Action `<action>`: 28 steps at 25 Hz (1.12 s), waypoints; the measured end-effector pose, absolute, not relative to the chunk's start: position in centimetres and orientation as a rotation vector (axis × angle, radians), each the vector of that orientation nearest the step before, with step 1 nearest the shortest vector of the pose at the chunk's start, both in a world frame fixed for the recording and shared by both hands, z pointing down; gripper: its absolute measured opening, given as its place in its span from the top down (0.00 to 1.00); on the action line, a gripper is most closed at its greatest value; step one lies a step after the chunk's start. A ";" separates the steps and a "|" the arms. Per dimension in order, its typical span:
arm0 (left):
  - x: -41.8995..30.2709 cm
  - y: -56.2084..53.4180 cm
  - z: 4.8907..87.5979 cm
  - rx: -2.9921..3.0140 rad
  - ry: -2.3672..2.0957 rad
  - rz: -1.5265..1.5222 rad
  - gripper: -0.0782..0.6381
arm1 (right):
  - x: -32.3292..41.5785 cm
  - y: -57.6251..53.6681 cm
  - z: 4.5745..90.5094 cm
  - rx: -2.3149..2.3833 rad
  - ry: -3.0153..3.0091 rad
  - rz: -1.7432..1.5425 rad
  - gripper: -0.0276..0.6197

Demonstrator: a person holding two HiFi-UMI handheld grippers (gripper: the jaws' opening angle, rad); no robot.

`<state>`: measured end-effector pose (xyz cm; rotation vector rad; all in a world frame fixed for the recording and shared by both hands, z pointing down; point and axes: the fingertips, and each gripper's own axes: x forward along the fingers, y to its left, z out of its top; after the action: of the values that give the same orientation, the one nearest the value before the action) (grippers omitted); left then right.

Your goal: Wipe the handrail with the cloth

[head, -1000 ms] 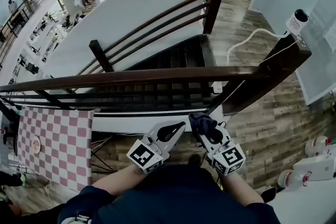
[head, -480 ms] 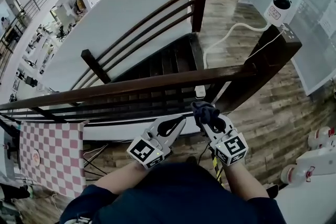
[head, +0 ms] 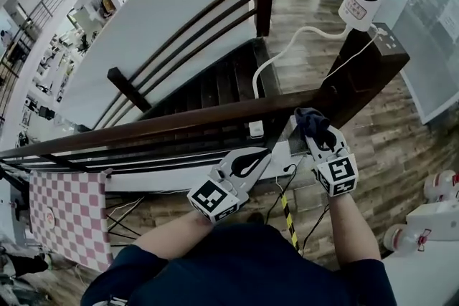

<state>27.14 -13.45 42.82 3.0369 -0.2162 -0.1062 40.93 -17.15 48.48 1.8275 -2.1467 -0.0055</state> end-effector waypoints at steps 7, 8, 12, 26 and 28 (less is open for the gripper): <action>31.5 -13.5 43.9 3.023 -0.212 -0.058 0.90 | 51.2 -21.3 50.2 1.779 -1.847 -0.119 0.82; 31.8 -13.7 44.1 3.020 -0.218 -0.052 0.90 | 52.2 -21.9 50.5 1.756 -1.800 -0.134 0.82; 31.9 -14.2 45.4 2.997 -0.262 -0.012 0.90 | 53.6 -24.3 52.6 1.606 -1.654 -0.175 0.82; 24.9 -16.6 45.8 2.979 -0.412 -0.047 0.90 | 42.1 -27.8 53.8 1.338 -1.748 -0.210 0.82; 23.4 -17.0 45.4 2.975 -0.433 -0.064 0.90 | 39.7 -28.3 53.5 1.306 -1.773 -0.204 0.82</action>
<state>23.37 -16.95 45.41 2.9746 -0.4326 -0.0641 39.72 -28.28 53.51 1.3064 -1.7730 -0.2044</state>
